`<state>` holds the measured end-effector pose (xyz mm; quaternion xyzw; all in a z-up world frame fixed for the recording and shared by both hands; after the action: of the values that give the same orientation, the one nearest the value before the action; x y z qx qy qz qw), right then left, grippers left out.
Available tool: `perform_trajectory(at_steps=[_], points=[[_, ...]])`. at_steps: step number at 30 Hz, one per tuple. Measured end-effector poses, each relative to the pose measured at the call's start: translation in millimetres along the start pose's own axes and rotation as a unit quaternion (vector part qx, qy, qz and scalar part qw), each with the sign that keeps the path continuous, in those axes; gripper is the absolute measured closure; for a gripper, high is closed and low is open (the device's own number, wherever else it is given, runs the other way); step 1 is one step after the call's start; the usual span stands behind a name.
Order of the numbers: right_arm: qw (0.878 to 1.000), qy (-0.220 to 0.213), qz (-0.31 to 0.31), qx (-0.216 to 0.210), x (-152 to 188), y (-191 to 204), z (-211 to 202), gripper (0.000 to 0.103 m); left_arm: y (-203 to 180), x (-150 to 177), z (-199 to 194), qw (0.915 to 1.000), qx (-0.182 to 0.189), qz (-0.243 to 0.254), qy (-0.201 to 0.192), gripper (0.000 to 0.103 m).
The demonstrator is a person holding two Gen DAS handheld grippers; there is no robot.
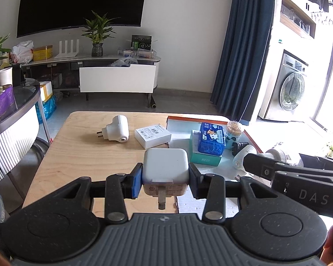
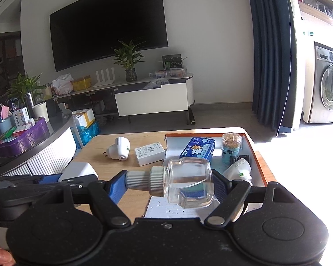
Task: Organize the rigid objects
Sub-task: 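Carry the white charger and clear refill bottle with both tools over the tray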
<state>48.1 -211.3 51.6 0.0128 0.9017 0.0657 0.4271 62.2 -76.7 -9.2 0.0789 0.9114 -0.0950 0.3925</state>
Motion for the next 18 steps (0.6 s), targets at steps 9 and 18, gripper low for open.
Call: perform_trajectory(at_steps=[9,18], points=[[1.000,-0.002,0.021,0.020,1.6,-25.1,-2.2,0.011,-21.0,-0.7,10.6,0.9997,0.017,0.018,0.007,0.061],[0.999,-0.003,0.036,0.034,3.2,-43.4,-2.8,0.011,-36.4,0.1,18.7,0.9989,0.031,0.032,0.014,0.061]])
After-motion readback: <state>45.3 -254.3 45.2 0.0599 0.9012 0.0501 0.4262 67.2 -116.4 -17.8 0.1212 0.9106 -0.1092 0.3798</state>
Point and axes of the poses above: each gripper's, at about its wrist camera, not at the fingertips, and z roughly the way its jaws point, y to its left, x to its underside, the point moved 6 cm from there along z, roughly the way its jaws point, and after that the axes turned 11 degrees about y, right-handed, at the moved point
